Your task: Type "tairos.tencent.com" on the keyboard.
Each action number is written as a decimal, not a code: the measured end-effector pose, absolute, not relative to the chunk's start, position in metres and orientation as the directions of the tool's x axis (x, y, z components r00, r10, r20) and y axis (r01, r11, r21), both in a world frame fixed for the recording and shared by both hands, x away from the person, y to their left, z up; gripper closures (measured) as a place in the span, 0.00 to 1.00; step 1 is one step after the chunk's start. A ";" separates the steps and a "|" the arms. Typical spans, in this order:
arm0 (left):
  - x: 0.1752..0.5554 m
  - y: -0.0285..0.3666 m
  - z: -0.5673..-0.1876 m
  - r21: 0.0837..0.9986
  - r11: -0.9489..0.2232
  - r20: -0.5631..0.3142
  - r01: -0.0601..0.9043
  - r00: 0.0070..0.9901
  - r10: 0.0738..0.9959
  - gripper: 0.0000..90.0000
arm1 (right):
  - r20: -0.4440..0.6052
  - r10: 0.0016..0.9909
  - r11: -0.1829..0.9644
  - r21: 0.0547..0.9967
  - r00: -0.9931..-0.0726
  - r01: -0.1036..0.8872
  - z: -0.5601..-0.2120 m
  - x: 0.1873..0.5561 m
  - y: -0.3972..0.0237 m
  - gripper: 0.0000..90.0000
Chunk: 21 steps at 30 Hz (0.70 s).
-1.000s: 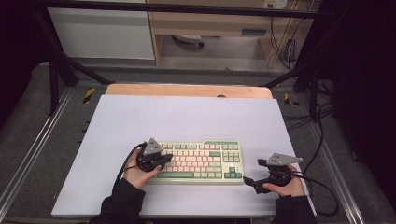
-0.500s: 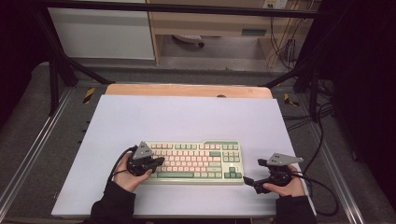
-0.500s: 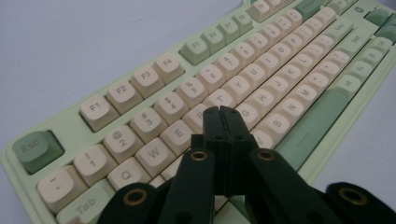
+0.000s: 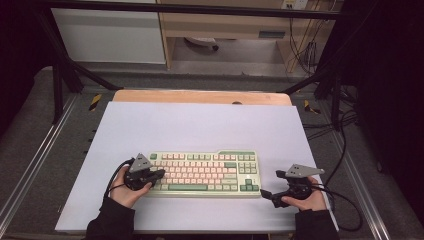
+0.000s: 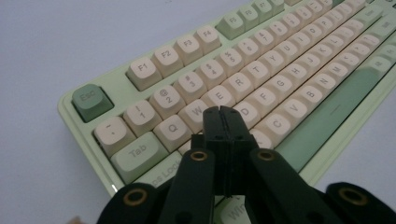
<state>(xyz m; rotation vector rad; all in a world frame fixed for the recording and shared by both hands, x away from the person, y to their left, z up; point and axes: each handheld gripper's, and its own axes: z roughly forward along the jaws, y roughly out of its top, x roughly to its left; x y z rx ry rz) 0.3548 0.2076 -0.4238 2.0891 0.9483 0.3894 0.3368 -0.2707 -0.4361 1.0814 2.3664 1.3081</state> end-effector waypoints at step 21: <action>0.357 0.213 -0.431 0.763 -0.404 -0.043 0.505 0.662 0.748 1.00 | 0.145 0.696 0.338 0.799 -0.704 0.498 -0.437 0.337 -0.270 0.03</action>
